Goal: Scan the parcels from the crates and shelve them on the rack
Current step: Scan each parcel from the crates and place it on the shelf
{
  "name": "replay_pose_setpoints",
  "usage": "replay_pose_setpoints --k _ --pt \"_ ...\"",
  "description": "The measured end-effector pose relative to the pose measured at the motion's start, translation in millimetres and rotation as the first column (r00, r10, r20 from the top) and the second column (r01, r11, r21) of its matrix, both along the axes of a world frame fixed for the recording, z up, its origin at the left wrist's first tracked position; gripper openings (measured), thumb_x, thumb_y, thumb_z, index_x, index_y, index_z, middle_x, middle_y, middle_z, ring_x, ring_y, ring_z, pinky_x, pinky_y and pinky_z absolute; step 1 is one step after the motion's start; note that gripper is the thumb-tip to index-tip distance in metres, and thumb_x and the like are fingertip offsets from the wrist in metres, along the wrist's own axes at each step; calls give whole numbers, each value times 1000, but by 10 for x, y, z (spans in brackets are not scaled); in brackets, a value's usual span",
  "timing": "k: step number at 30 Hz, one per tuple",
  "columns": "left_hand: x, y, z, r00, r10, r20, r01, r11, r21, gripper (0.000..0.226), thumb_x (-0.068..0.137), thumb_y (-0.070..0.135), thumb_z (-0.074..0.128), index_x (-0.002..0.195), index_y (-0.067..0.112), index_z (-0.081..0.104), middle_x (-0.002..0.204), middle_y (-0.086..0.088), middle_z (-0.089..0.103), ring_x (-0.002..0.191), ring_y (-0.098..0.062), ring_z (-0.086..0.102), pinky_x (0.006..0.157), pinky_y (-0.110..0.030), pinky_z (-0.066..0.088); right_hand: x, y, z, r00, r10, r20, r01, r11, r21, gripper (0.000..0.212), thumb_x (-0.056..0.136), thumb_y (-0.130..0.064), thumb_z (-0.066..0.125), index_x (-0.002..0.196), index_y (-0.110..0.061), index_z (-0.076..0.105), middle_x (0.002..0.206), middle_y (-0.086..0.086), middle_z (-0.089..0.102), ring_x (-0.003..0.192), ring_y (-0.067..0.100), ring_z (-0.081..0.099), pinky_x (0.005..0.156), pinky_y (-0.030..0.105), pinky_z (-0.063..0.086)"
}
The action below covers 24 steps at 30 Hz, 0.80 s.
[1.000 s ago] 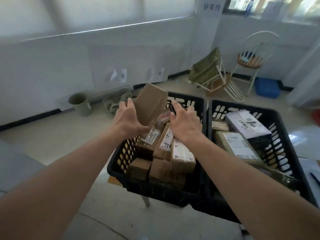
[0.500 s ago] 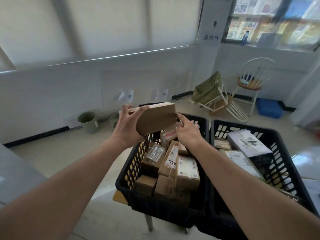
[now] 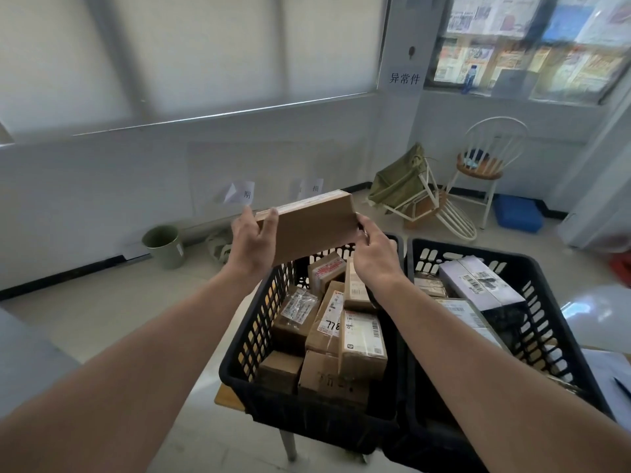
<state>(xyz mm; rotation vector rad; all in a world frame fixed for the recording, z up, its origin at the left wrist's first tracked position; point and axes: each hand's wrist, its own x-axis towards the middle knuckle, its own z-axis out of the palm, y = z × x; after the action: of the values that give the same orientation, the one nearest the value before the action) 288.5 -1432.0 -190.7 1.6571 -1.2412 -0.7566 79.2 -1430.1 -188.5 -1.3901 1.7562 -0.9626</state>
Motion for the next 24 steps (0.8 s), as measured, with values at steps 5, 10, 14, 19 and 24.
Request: replay_pose_setpoints --k 5,10,14,19,24 --pt "-50 -113 117 965 117 -233 -107 993 56 30 107 47 49 114 19 60 120 -15 61 111 -35 64 98 -56 58 -40 -12 -7 997 -35 73 35 999 -2 44 117 -36 34 158 -51 42 135 8 50 85 12 57 67 24 45" --pt "-125 -131 237 808 84 -584 -40 995 88 16 108 45 47 104 31 52 117 -13 62 106 -36 68 82 -63 62 -65 -21 -54 993 -73 98 72 997 16 45 117 -38 34 159 -52 39 128 4 40 85 9 53 63 22 37" --pt "-87 -170 271 769 65 -635 20 992 126 17 100 35 62 112 29 53 122 -13 60 107 -39 67 70 -56 63 -114 -29 -103 993 -104 61 104 995 6 46 117 -39 34 160 -53 37 136 6 45 87 6 51 82 31 42" --pt "19 -180 313 728 -82 -681 224 967 123 98 61 16 74 146 53 42 136 -14 51 115 -41 61 82 -49 61 -148 -34 -101 991 -114 70 112 993 24 49 116 -32 34 159 -56 37 144 4 46 93 16 58 104 49 54" --pt "4 -150 421 761 -126 -637 240 966 95 75 65 9 73 129 44 55 132 -16 59 114 -41 63 77 -49 61 -144 -65 -28 993 -116 7 116 993 6 49 116 -33 32 158 -56 38 137 8 46 92 21 60 96 47 56"
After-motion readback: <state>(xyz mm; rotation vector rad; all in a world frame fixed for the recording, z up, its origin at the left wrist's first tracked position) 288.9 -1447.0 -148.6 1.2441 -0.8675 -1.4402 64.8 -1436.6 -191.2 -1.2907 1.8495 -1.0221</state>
